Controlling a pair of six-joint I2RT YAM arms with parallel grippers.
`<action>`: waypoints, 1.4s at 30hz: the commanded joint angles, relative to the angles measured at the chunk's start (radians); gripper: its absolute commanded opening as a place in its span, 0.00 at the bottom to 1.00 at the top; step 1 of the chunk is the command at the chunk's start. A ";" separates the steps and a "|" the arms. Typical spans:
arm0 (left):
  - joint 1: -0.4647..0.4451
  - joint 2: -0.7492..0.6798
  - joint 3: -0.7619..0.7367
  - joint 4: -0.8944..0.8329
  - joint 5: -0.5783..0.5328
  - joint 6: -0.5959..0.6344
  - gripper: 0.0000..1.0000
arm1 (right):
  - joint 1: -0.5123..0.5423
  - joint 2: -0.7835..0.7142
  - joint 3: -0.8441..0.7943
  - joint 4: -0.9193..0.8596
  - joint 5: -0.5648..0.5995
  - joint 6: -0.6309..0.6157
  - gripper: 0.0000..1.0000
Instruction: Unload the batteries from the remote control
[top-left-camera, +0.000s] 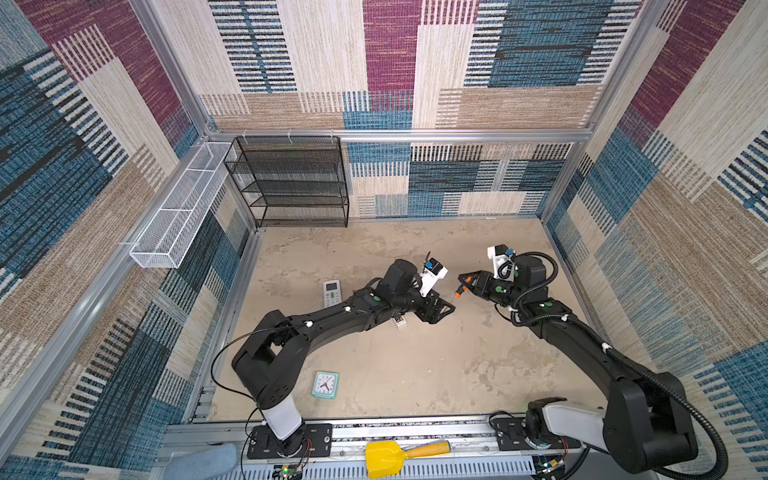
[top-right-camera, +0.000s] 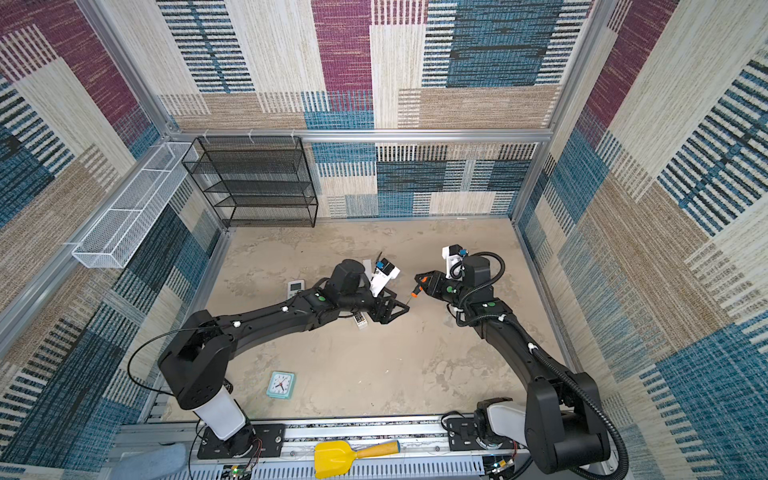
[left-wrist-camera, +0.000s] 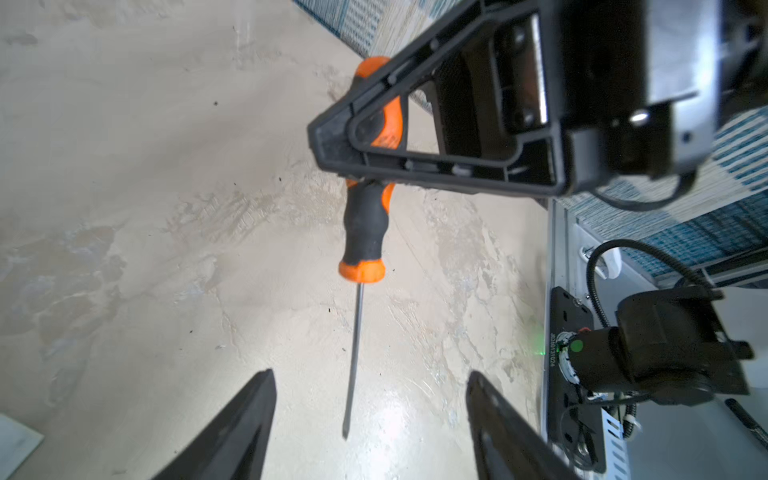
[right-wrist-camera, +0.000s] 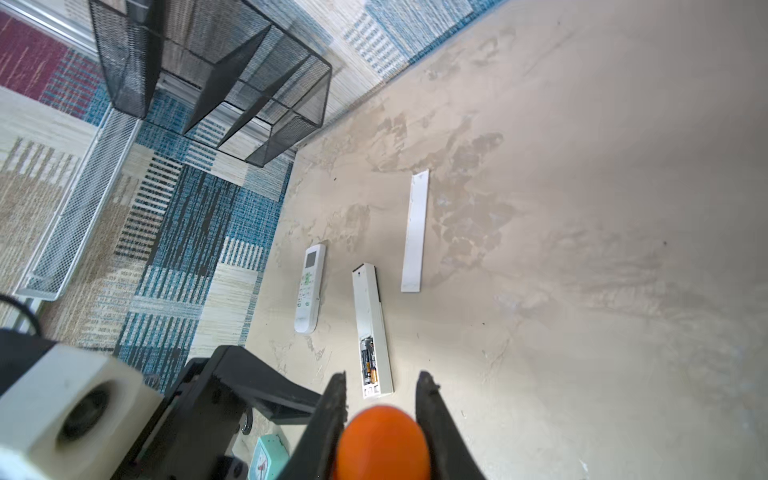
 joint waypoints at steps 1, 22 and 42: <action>0.024 -0.068 -0.092 0.151 0.090 -0.028 0.70 | 0.003 0.005 0.033 0.065 -0.130 -0.106 0.00; 0.036 -0.102 -0.161 0.242 0.192 -0.041 0.25 | 0.052 0.057 0.147 0.105 -0.448 -0.238 0.00; 0.021 -0.169 -0.123 0.023 -0.116 0.065 0.00 | 0.181 0.034 0.168 -0.012 -0.036 -0.006 0.60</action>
